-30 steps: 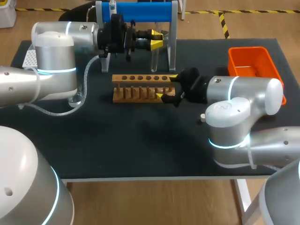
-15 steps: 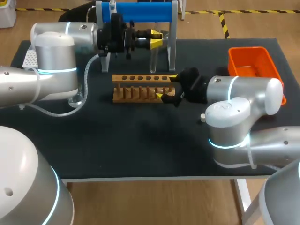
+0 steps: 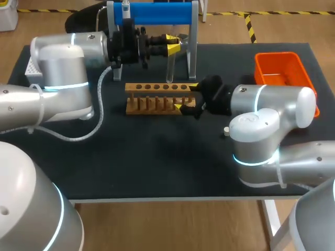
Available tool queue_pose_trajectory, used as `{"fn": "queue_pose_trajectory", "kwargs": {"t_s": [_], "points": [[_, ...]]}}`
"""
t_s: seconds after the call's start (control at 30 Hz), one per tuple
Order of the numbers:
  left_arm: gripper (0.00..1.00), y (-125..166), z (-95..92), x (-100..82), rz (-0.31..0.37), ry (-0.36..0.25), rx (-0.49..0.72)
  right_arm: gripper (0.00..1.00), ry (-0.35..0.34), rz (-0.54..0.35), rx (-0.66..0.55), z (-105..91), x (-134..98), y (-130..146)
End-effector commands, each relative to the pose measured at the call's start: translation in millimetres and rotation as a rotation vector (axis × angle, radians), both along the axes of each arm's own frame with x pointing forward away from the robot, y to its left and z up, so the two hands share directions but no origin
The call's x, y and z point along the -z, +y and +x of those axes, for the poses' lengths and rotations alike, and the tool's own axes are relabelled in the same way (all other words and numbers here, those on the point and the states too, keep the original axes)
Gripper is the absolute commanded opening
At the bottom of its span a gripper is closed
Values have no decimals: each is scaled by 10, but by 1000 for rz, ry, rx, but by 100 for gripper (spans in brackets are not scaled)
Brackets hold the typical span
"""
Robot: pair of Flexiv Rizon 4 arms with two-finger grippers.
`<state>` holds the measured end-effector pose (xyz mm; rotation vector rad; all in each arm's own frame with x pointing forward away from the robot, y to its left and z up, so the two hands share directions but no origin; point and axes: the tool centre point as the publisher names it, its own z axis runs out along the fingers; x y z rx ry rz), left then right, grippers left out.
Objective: Invert the test tube, pick up the pipette, mount the tip to pipette, aspirate from beaker and dispense into the tube, eject the tip, return the pipette, and cap with the stopper.
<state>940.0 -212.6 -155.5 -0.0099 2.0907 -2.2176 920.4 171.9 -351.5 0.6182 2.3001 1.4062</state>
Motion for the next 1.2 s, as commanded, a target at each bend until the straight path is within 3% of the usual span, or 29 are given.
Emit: {"fn": "queue_pose_trajectory", "kwargs": {"t_s": [0.03,0.77,1.2], "points": [[0,4,68,63,-16,-9,2,100,3,-3,-1,1,-8,0],[0,73,319,285,-26,-39,52,100,3,-3,-1,1,-8,0],[0,67,343,419,-20,-19,47,100,3,-3,-1,1,-8,0]]}}
